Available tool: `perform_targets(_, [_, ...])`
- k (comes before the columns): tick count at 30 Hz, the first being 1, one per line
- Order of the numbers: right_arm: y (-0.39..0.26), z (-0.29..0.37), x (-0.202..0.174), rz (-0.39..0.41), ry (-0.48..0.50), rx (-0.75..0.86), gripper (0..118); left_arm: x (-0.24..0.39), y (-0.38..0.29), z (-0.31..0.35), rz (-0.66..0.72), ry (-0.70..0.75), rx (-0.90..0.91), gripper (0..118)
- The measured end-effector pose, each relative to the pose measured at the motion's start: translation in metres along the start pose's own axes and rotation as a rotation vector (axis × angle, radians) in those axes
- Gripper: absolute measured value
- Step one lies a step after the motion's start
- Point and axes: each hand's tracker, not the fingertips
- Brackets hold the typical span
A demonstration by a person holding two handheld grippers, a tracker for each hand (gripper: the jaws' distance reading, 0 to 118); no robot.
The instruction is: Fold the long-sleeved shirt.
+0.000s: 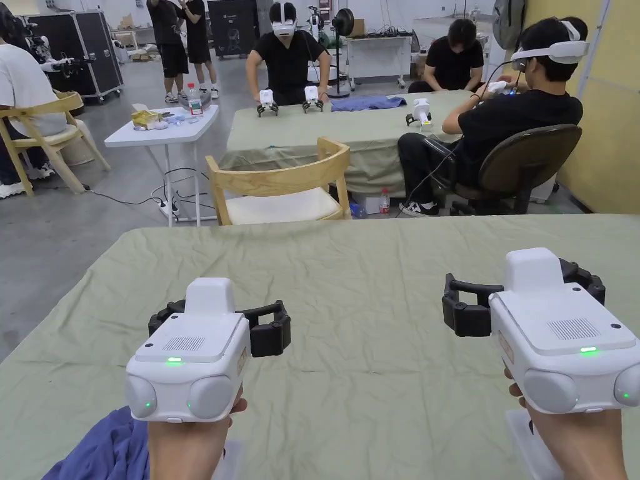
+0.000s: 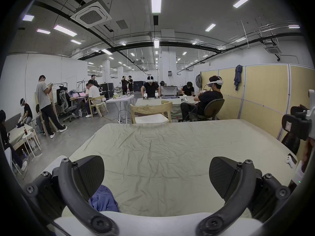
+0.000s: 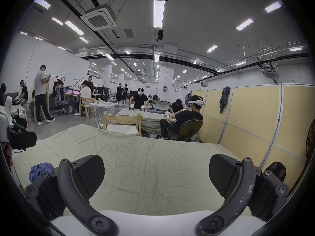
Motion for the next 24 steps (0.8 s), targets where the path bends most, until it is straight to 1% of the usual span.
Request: perform_targets(24, [0.0016,-0.0009,-0.0018,0.007,0.002,-0.005,118,-0.0020,0.0010,-0.0011,-0.002,-0.003,-0.003,118])
